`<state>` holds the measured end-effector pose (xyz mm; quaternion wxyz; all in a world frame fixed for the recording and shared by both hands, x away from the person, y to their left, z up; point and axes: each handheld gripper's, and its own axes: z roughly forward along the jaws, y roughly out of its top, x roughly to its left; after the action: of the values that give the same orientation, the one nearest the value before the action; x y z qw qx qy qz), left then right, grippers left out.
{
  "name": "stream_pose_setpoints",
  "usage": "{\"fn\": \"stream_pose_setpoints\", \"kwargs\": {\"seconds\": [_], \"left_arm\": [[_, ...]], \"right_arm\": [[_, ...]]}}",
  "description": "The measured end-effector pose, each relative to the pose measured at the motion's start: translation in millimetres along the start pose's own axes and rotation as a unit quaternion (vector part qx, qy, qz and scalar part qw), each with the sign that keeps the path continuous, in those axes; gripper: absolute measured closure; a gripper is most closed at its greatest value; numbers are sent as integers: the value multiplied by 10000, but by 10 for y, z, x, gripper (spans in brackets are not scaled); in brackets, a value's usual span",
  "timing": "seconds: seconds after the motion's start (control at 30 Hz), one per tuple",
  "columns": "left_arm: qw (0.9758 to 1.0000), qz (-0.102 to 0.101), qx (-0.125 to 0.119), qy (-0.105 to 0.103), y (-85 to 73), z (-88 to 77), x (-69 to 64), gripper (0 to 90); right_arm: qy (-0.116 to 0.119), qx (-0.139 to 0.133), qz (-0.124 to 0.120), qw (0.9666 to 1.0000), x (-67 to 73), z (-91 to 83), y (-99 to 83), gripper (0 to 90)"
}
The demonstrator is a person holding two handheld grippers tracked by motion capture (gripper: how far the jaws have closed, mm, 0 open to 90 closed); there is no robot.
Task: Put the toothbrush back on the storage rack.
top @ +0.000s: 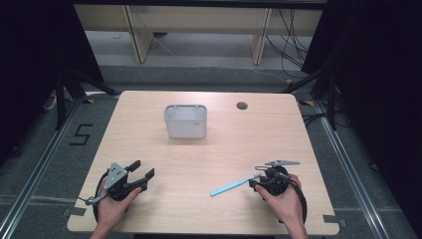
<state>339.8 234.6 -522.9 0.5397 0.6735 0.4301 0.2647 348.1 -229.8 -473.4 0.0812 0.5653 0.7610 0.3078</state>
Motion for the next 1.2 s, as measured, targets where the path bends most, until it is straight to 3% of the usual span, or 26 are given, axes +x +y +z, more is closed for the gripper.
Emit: {"fn": "stream_pose_setpoints", "kwargs": {"seconds": [0.07,0.1,0.2,0.3,0.43,0.5,0.6,0.63,0.67,0.73,0.77,0.83,0.87,0.9,1.0,1.03,1.07,1.1,1.13,1.17,1.2], "left_arm": [[10000,-3,15,-17,2,4,6,338],[10000,-24,-37,-42,-1,18,9,339],[10000,-39,27,-7,7,23,5,339],[10000,-25,24,-28,9,36,-1,339],[10000,5,40,-23,10,29,-6,340],[10000,-14,18,-26,8,26,-6,338],[10000,-25,16,-40,8,27,-3,338],[10000,-23,21,-47,8,27,-4,338],[10000,3,35,-69,10,28,-2,338],[10000,-6,9,-85,8,42,-4,339],[10000,-10,-3,-90,7,46,-7,339],[10000,21,-20,-91,5,38,-8,339],[10000,21,-20,-91,5,38,-8,339],[10000,7,-19,-68,4,24,-11,339],[10000,27,-1,-75,4,15,-13,339],[9999,25,-66,-107,-2,25,-13,339],[10000,54,14,-79,5,18,-18,339],[10000,54,14,-79,5,18,-18,340],[9999,60,30,-81,5,21,-20,340],[9999,71,41,-76,6,21,-21,341],[9999,71,41,-74,6,21,-22,341]], "right_arm": [[124,81,213,9997,47,-13,9,520],[111,134,84,9998,35,-13,9,520],[8,251,130,9996,70,8,30,520],[-23,489,364,9981,136,18,80,521],[-99,693,327,9970,187,15,131,505],[-116,1018,837,9912,305,28,177,486],[-157,1090,773,9909,311,51,203,481],[-199,1117,969,9888,346,63,216,474],[-251,1323,1017,9857,365,74,273,471],[-310,1316,940,9863,353,90,286,468],[-227,1385,1108,9839,389,91,316,456],[-226,1714,1353,9756,413,110,383,449],[-226,1714,1353,9756,413,110,383,449],[-205,1809,1514,9716,434,137,415,447],[-190,1845,1517,9709,429,176,423,438],[-220,1920,1840,9637,468,189,437,437],[-240,1858,1623,9688,450,223,441,425],[-240,1858,1623,9688,450,223,441,425],[-297,1962,1842,9626,486,237,461,418],[-332,1978,1859,9619,491,257,472,413],[-334,2025,1621,9652,454,279,477,413]]}}
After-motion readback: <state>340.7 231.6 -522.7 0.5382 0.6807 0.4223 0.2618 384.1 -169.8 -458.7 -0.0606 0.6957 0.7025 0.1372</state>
